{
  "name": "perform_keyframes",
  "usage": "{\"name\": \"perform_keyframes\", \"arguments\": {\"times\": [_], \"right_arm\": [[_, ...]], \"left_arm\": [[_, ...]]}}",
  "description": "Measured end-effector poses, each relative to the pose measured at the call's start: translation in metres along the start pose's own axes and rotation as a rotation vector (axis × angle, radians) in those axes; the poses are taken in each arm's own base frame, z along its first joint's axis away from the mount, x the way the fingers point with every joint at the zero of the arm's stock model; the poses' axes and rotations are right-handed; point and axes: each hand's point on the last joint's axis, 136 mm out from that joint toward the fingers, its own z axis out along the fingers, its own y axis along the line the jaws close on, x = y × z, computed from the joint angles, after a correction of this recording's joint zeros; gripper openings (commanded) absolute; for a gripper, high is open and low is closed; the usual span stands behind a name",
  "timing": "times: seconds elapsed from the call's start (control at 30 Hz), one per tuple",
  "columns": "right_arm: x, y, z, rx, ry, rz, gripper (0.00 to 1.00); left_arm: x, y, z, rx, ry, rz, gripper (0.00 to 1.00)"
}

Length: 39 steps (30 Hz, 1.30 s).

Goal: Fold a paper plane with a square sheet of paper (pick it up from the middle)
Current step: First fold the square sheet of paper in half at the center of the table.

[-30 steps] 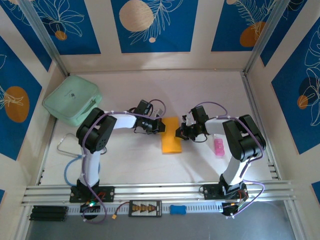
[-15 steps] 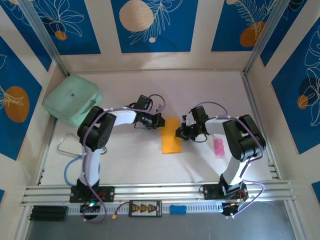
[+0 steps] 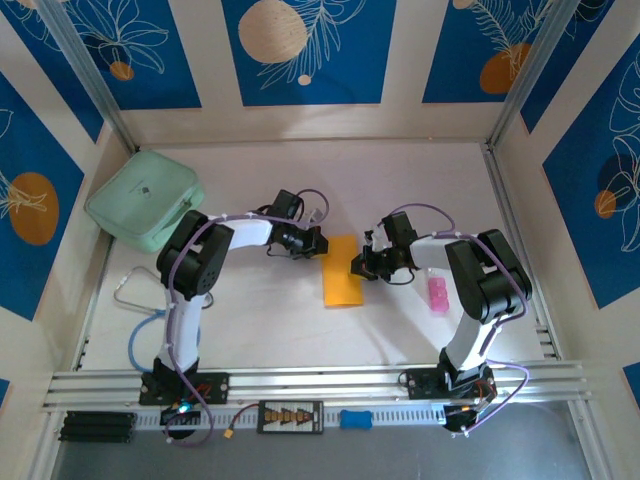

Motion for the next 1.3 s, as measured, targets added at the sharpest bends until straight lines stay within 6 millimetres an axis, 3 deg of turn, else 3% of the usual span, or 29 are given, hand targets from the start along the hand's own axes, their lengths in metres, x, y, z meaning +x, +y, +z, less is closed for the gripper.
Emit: {"name": "perform_keyframes", "arguments": {"times": [0.17,0.37,0.8,1.3], "right_arm": [[0.000,0.000,0.000,0.000,0.000,0.000,0.00],[0.000,0.000,0.000,0.000,0.000,0.000,0.00],[-0.001,0.000,0.000,-0.002,-0.003,-0.002,0.00],[-0.001,0.001,0.000,-0.003,-0.004,-0.004,0.00]], "left_arm": [[-0.013,-0.009,0.000,0.006,-0.010,0.019,0.00],[-0.012,0.003,0.005,-0.020,0.002,0.004,0.00],[-0.017,0.006,0.004,-0.030,-0.006,-0.055,0.00],[-0.038,0.019,-0.007,-0.056,-0.076,-0.148,0.00]]}}
